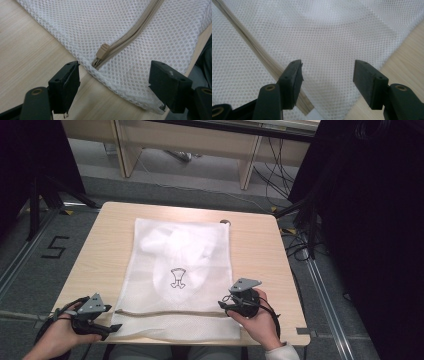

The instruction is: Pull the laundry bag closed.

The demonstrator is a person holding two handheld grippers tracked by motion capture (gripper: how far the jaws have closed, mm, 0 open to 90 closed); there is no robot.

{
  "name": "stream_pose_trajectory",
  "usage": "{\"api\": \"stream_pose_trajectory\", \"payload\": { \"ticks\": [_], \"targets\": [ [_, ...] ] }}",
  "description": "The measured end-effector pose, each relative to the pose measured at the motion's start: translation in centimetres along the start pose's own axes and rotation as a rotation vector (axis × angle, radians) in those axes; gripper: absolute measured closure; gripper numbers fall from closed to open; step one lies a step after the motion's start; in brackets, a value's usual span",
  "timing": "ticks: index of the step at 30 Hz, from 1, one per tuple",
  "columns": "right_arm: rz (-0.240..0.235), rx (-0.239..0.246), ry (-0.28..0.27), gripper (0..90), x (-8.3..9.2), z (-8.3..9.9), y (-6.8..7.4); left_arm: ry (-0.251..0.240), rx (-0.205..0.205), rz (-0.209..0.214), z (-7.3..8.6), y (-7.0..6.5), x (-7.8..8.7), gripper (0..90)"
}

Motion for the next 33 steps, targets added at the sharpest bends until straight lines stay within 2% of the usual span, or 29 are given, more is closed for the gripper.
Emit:
{"api": "stream_pose_trajectory", "payload": {
  "ticks": [1, 2, 3, 4, 5, 6, 9, 10, 12, 13, 15, 16, 17, 18, 23, 24, 27, 28, 31, 32, 33],
  "targets": [
    [-0.012, 0.017, -0.002, 42.0, -0.2, -0.2, 0.2, -0.001, -0.012, 0.007, 0.0, 0.0, 0.0, 24.1],
    [-0.02, 0.006, 0.007, 42.3, -0.3, -0.3, 0.4, -0.001, -0.012, 0.007, 0.0, 0.0, 0.0, 23.9],
    [-0.022, 0.017, -0.014, 42.5, -0.6, -0.6, 0.6, 0.007, -0.034, 0.002, 0.0, 0.1, 0.1, 23.9],
    [-0.025, 0.029, -0.013, 42.8, -0.7, -0.8, 0.9, 0.007, -0.034, 0.002, 0.0, 0.1, 0.1, 23.9],
    [-0.036, 0.04, -0.013, 43.0, -0.9, -1.0, 1.2, 0.008, -0.033, 0.002, 0.0, 0.1, 0.1, 23.9],
    [-0.04, 0.049, -0.016, 43.4, -1.1, -1.3, 1.7, 0.007, 0.0, 0.009, 0.1, -0.1, 0.0, 23.9],
    [-0.054, 0.081, -0.017, 44.8, -1.5, -1.9, 2.6, 0.005, 0.001, 0.005, 0.1, 0.0, 0.1, 24.0],
    [-0.057, 0.097, -0.022, 45.3, -1.6, -2.2, 2.8, 0.005, -0.018, 0.012, 0.0, 0.0, 0.1, 24.1],
    [-0.068, 0.1, -0.029, 46.1, -1.8, -2.5, 3.2, 0.005, -0.017, 0.003, 0.0, 0.1, 0.1, 24.1],
    [-0.079, 0.133, -0.034, 47.5, -2.1, -3.3, 3.9, 0.004, -0.013, 0.006, 0.0, 0.1, 0.1, 24.2],
    [-0.104, 0.145, -0.036, 48.1, -2.5, -4.0, 4.7, 0.006, -0.012, 0.009, 0.0, 0.0, 0.1, 24.3],
    [-0.109, 0.163, -0.036, 48.1, -2.9, -4.4, 5.2, 0.007, -0.015, 0.009, 0.0, 0.1, 0.1, 24.3],
    [-0.125, 0.184, -0.029, 48.1, -3.2, -4.8, 5.6, 0.007, 0.006, 0.017, 0.1, -0.1, 0.1, 24.2],
    [-0.135, 0.204, -0.038, 48.2, -3.5, -5.1, 6.0, 0.008, 0.004, 0.017, 0.1, -0.1, 0.0, 24.2],
    [-0.166, 0.232, -0.029, 48.6, -4.6, -6.5, 7.9, 0.004, -0.018, 0.025, 0.0, -0.1, 0.1, 24.1],
    [-0.173, 0.238, -0.026, 48.6, -4.8, -6.8, 8.2, 0.001, 0.006, 0.025, 0.1, -0.2, 0.1, 24.1],
    [-0.185, 0.235, -0.024, 48.6, -5.2, -7.3, 8.9, 0.0, 0.005, 0.027, 0.0, -0.2, 0.1, 24.4],
    [-0.187, 0.243, -0.02, 48.6, -5.6, -7.8, 9.4, -0.003, -0.013, 0.032, 0.0, -0.2, 0.1, 24.5],
    [-0.197, 0.257, -0.022, 49.0, -5.8, -8.2, 9.9, -0.004, -0.009, 0.033, 0.0, -0.2, 0.1, 24.5],
    [-0.206, 0.266, -0.022, 49.5, -6.1, -8.8, 10.4, -0.002, 0.01, 0.027, 0.0, -0.2, 0.0, 24.6],
    [-0.206, 0.266, -0.022, 49.5, -6.1, -8.8, 10.4, -0.002, 0.01, 0.027, 0.0, -0.2, 0.0, 24.5]
  ]
}}
Point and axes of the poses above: each handheld gripper's, and its own axes: x roughly backward along the jaws, z roughly out of its underside, y roughly to its left, the point moved 6 cm from there along -x, roughly forward along the jaws, and after that the axes turned 2 degrees about y, right-handed, at the moved point
